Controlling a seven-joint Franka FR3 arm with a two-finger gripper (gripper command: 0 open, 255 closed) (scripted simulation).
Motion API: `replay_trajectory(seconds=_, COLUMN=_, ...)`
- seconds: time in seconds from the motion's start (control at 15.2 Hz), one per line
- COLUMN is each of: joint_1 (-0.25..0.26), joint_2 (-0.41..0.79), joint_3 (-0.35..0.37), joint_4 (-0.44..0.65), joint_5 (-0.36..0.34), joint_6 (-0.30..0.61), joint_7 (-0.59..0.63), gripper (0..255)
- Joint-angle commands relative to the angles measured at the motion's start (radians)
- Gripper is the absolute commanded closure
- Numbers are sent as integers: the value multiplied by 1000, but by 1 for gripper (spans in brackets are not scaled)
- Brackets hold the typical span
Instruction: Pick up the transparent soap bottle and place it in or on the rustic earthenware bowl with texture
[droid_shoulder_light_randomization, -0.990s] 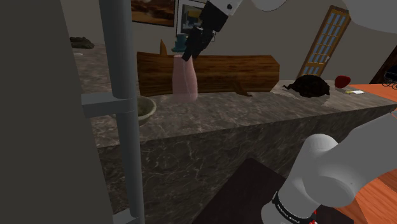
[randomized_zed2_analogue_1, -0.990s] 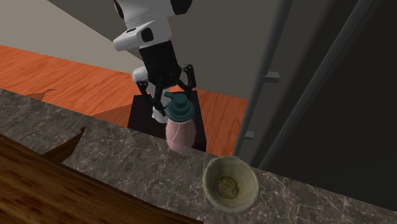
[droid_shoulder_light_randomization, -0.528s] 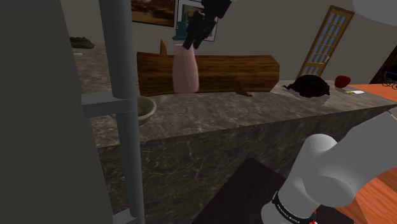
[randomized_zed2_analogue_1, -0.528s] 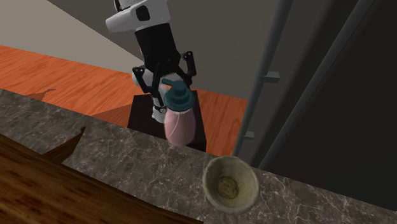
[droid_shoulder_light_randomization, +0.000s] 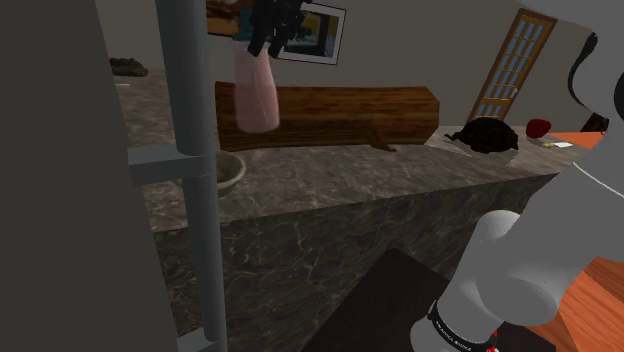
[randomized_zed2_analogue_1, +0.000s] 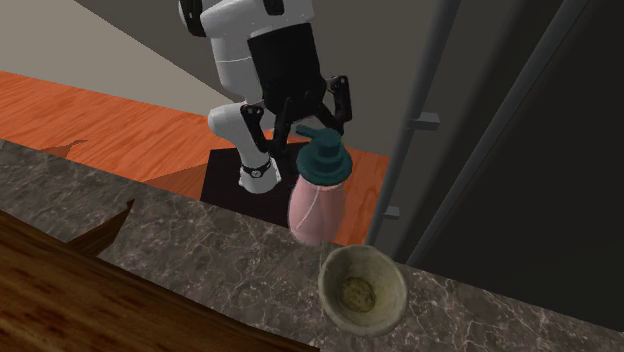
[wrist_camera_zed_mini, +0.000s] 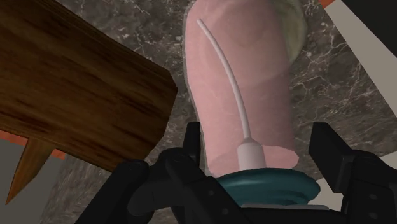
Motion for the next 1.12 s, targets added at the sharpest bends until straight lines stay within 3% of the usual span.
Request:
replay_trajectory(seconds=0.0, joint_1=8, joint_2=78, joint_3=22, joint_4=101, joint_5=-14, joint_6=-20, joint_7=34, gripper=255)
replay_trajectory(seconds=0.4, joint_1=52, joint_2=361, joint_3=78, joint_4=501, joint_5=-86, joint_6=-131, joint_7=132, gripper=255)
replay_trajectory(seconds=1.06, joint_1=45, joint_2=264, joint_3=71, joint_4=228, joint_5=-66, joint_6=45, joint_7=115, gripper=255)
